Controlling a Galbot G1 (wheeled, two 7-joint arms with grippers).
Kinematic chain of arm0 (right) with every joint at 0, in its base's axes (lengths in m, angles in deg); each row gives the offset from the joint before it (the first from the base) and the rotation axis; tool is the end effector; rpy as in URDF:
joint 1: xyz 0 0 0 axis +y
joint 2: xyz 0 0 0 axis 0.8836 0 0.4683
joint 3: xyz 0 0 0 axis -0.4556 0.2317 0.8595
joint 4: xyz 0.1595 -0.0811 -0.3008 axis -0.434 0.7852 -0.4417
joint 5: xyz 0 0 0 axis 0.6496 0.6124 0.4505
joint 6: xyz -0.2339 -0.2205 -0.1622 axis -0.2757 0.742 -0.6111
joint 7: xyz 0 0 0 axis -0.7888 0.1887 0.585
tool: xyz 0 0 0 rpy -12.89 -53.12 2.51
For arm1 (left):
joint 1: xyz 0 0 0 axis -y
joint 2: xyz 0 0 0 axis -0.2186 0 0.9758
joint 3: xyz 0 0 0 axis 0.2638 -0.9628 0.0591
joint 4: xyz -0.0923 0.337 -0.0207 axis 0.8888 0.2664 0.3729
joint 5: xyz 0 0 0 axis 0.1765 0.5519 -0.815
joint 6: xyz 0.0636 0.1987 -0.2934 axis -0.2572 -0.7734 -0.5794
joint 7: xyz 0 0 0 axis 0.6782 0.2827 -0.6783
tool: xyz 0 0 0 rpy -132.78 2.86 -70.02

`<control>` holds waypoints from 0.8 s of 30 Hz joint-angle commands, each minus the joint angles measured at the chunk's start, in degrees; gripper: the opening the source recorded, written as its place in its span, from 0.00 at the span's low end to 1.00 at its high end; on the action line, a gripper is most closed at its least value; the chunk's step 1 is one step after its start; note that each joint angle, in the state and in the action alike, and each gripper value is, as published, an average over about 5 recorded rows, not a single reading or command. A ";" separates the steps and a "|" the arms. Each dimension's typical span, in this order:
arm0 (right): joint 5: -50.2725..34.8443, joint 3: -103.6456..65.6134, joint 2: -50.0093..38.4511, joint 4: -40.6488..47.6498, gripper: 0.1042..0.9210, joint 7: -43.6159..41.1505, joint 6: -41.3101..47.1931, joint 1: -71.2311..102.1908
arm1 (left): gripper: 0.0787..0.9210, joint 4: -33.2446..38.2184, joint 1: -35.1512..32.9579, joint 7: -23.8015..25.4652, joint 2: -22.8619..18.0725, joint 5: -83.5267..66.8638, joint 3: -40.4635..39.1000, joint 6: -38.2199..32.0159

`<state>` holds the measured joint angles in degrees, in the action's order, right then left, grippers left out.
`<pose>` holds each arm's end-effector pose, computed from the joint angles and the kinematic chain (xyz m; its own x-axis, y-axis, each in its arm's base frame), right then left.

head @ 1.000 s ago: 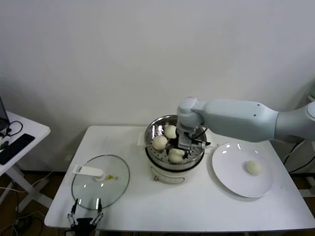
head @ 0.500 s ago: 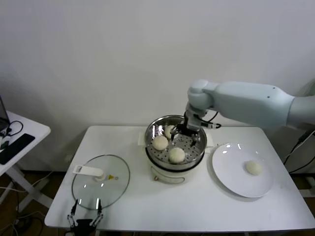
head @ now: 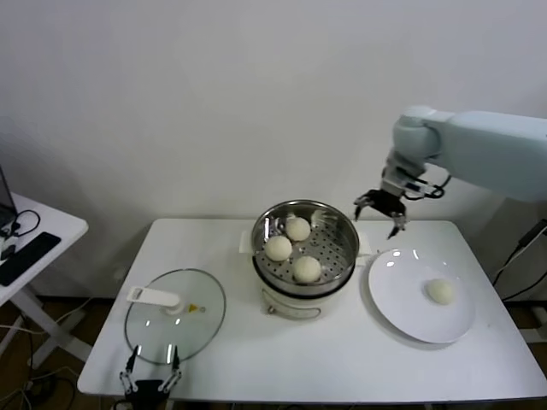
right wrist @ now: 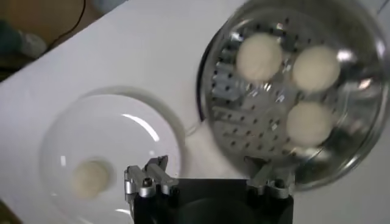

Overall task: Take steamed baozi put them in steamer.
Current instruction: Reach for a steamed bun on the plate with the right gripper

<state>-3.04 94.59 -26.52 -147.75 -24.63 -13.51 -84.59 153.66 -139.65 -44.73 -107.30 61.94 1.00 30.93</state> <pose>0.5684 -0.1009 -0.0054 -0.1021 -0.0556 0.9932 -0.7127 -0.6925 -0.1121 0.0912 0.0580 -0.4634 -0.9856 -0.1328 0.1046 -0.0991 0.9551 0.2793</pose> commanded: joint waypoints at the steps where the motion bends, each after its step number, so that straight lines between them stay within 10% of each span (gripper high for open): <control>1: -2.96 5.05 -14.05 1.56 0.88 1.18 15.32 3.48 | 0.88 -0.10 0.01 0.07 0.08 0.09 0.01 0.06; 24: 14.01 -25.86 -12.04 18.80 0.88 3.92 17.57 37.90 | 0.88 -0.61 -1.03 0.09 -0.34 1.51 0.41 0.04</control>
<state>5.70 78.46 -38.70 -134.42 -21.59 1.91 -58.94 153.13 -140.58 -44.66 -107.53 63.13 1.33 30.98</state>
